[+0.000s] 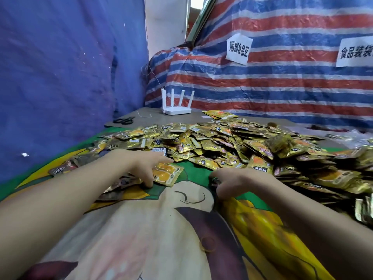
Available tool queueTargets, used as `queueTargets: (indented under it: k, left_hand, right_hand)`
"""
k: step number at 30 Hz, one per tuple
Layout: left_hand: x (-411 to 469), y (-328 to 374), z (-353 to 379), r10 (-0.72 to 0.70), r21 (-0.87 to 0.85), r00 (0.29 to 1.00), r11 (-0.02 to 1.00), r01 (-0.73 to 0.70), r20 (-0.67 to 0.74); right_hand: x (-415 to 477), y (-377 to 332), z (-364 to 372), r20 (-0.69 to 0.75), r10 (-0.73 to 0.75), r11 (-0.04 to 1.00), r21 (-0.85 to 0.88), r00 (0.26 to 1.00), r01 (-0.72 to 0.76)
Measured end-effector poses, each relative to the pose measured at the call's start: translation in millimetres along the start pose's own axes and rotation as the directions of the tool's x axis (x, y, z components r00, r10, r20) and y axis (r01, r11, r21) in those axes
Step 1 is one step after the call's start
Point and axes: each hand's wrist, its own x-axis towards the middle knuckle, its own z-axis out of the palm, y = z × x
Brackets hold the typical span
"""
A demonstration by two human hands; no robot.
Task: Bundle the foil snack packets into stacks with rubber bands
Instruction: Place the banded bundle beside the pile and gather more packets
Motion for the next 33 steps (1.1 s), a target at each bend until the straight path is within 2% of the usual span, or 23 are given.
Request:
queueTargets:
  k: [4, 8, 10, 14, 16, 18, 21, 24, 27, 30, 33]
  left_hand:
    - [21.8, 17.8, -5.7, -0.019, 0.007, 0.998, 1.000, 0.019, 0.060]
    - [34.5, 29.2, 1.0, -0.015, 0.208, 0.990, 0.977, 0.044, -0.139]
    - [38.3, 30.0, 5.8, -0.024, 0.229, 0.981, 0.971, 0.069, -0.194]
    - [40.0, 28.0, 17.1, 0.010, 0.207, 0.954, 0.977, 0.054, -0.300]
    - [39.8, 26.4, 18.5, 0.026, 0.180, 0.921, 0.982, 0.048, -0.388]
    - [39.1, 27.2, 17.1, 0.059, 0.168, 0.893, 0.986, 0.019, -0.446]
    - [35.2, 34.2, 10.9, 0.083, 0.084, 0.902, 0.995, -0.052, -0.423]
    - [30.2, 43.8, 5.6, 0.085, 0.001, 0.910, 0.996, -0.092, -0.406]
    - [25.2, 52.4, 0.0, 0.079, -0.056, 0.891, 0.992, -0.116, -0.448]
    - [19.4, 60.1, -5.3, 0.080, -0.060, 0.913, 0.992, -0.114, -0.401]
    - [15.2, 68.6, -5.1, 0.007, -0.073, 0.919, 0.997, -0.039, -0.394]
  right_hand:
    - [-0.7, 6.7, -1.9, 0.048, -0.002, 0.979, -0.205, 0.999, 0.012]
    - [-2.7, 14.2, -7.2, 0.143, -0.058, 0.963, -0.254, 0.988, 0.093]
    - [-3.5, 21.0, -7.7, 0.159, -0.086, 0.969, -0.214, 0.983, 0.120]
    - [-3.3, 33.3, -6.7, 0.034, -0.182, 0.979, -0.089, 0.983, 0.185]
    - [0.1, 37.4, -7.8, -0.012, -0.196, 0.975, -0.107, 0.981, 0.193]
    - [3.1, 38.2, -9.3, 0.006, -0.146, 0.975, -0.171, 0.989, 0.145]
    - [3.9, 36.8, -12.6, 0.019, -0.078, 0.974, -0.214, 0.997, 0.081]
    - [5.6, 40.5, -17.9, 0.013, -0.090, 0.987, -0.131, 0.996, 0.091]
    - [11.1, 44.8, -20.8, -0.019, -0.120, 0.992, -0.042, 0.993, 0.119]
    - [26.3, 45.8, -19.7, -0.138, -0.063, 0.995, -0.086, 0.988, 0.052]
    - [50.0, 42.5, -16.8, -0.263, -0.032, 0.996, -0.087, 0.964, 0.010]
